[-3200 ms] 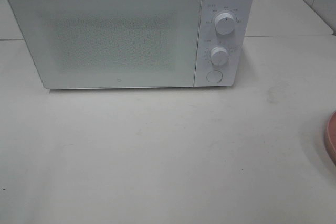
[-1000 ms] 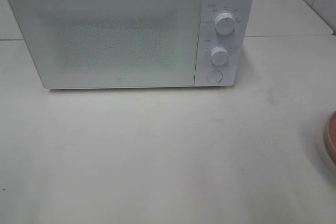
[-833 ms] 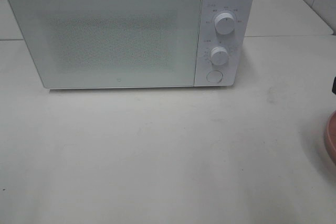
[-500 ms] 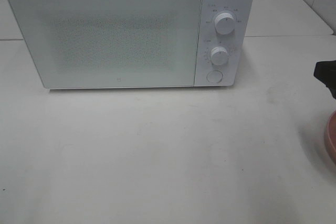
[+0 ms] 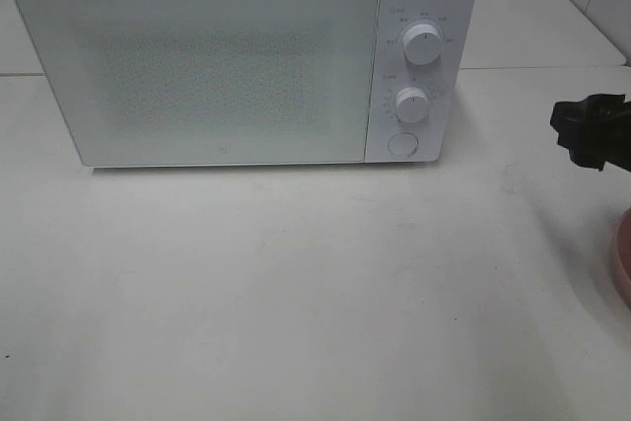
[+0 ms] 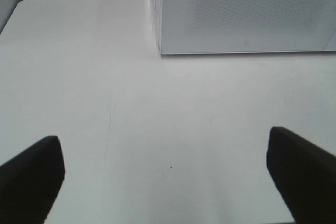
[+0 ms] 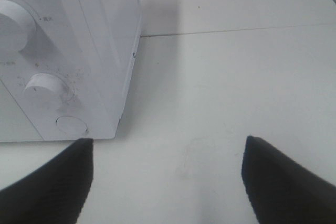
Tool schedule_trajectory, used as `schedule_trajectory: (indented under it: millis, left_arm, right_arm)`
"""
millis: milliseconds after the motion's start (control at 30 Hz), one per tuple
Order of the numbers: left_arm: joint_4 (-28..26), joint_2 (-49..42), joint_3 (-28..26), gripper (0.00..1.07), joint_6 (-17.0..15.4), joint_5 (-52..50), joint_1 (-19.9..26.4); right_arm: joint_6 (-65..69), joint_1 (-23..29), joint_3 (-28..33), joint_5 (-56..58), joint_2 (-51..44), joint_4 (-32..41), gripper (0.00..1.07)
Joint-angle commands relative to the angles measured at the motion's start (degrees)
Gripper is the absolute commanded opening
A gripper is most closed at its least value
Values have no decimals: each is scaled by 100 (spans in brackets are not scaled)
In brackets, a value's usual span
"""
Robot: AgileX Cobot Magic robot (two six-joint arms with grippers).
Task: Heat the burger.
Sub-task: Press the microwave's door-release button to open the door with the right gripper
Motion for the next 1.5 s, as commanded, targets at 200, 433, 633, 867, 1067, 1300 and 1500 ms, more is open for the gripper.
schedule_trajectory:
  millis: [200, 433, 633, 867, 1067, 1300, 1500]
  left_arm:
    - [-29, -52, 17, 100, 0, -29, 17]
    - [-29, -52, 17, 100, 0, -29, 17]
    - [-29, -52, 17, 100, 0, -29, 17]
    - [-29, -52, 17, 100, 0, -29, 17]
    - [-29, -52, 17, 100, 0, -29, 17]
    - [-29, -52, 17, 100, 0, -29, 17]
    - [-29, -52, 17, 100, 0, -29, 17]
  right_arm:
    - [0, 11, 6, -1129, 642, 29, 75]
    - [-493, 894, 11, -2126, 1427, 865, 75]
    - [-1003, 1558, 11, -2945, 2000, 1885, 75]
    - [-1100, 2280, 11, -3890, 2469, 2762, 75]
    - [-1197, 2813, 6, -4521, 2756, 3323, 75]
    - [-1507, 3375, -29, -4704, 2848, 3948, 75]
    - [-1541, 3375, -229, -4635, 2848, 4039, 75]
